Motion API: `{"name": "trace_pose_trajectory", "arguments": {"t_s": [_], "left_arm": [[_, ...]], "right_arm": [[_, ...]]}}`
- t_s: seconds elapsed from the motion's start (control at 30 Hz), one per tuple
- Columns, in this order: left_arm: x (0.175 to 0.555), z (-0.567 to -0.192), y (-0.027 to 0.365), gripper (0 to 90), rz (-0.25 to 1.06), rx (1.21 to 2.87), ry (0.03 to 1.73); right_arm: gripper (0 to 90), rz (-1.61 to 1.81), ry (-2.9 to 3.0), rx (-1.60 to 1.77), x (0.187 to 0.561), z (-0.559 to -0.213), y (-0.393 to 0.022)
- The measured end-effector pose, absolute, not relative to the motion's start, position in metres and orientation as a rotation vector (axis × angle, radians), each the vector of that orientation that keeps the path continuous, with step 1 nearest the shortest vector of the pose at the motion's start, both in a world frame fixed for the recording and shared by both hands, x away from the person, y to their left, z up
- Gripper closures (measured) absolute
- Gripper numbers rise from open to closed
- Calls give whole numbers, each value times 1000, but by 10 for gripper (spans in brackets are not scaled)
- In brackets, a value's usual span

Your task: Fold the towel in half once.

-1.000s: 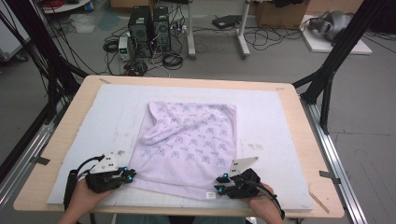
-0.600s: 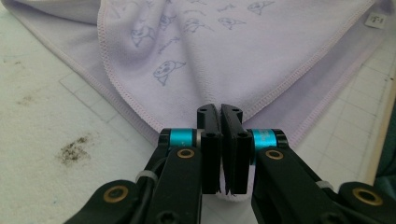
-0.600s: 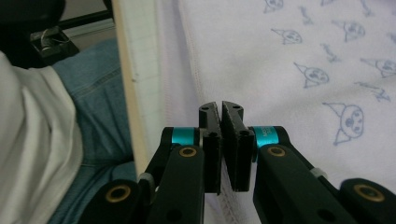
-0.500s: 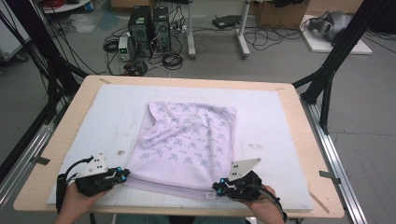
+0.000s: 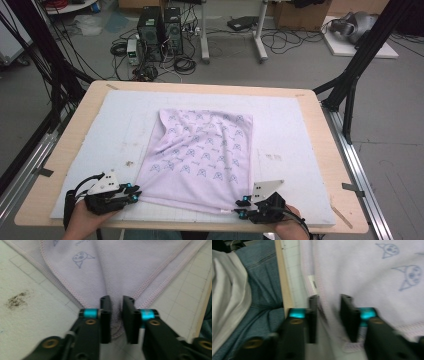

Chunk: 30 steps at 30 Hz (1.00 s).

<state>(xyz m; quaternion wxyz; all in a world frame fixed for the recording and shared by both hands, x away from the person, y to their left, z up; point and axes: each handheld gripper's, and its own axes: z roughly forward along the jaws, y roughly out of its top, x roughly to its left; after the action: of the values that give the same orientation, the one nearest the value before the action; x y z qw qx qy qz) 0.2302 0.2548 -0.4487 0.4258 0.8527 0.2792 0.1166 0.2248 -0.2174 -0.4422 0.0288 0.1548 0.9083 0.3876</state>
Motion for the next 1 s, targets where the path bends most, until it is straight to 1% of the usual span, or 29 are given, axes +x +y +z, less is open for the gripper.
{"name": "trace_pose_trajectory", "arguments": {"t_s": [0.07, 0.27, 0.4, 0.47, 0.57, 0.6, 0.63, 0.67, 0.7, 0.77, 0.8, 0.87, 0.93, 1.0], "left_arm": [[228, -448, 254, 859, 294, 2131, 699], [214, -440, 245, 867, 284, 2117, 658], [202, -435, 238, 867, 257, 2117, 623], [198, -437, 236, 867, 254, 2130, 615], [199, -442, 239, 861, 236, 2132, 632], [200, -443, 240, 849, 224, 2124, 640], [202, -442, 241, 796, 214, 2120, 641], [205, -439, 241, 698, 209, 2113, 650], [208, -436, 242, 617, 213, 2098, 654], [220, -429, 244, 618, 233, 2071, 666], [227, -425, 244, 619, 235, 2055, 675], [242, -419, 243, 626, 264, 2048, 685], [259, -416, 240, 652, 295, 2041, 708], [276, -417, 236, 655, 322, 2031, 737]], "right_arm": [[853, 1210, 2826, 472, 229, -441, -221], [862, 1226, 2824, 425, 233, -424, -235], [864, 1223, 2836, 400, 228, -414, -247], [864, 1208, 2850, 400, 226, -415, -249], [857, 1191, 2875, 422, 223, -427, -247], [846, 1196, 2880, 430, 223, -429, -247], [806, 1217, 2884, 433, 223, -430, -246], [755, 1253, 2882, 447, 224, -430, -246], [727, 1307, 2880, 454, 225, -427, -246], [670, 1371, 2848, 434, 226, -420, -246], [660, 1392, 2837, 435, 228, -417, -246], [611, 1413, 2793, 445, 232, -411, -245], [591, 1401, 2758, 481, 239, -408, -242], [583, 1362, 2731, 531, 248, -410, -237]]}}
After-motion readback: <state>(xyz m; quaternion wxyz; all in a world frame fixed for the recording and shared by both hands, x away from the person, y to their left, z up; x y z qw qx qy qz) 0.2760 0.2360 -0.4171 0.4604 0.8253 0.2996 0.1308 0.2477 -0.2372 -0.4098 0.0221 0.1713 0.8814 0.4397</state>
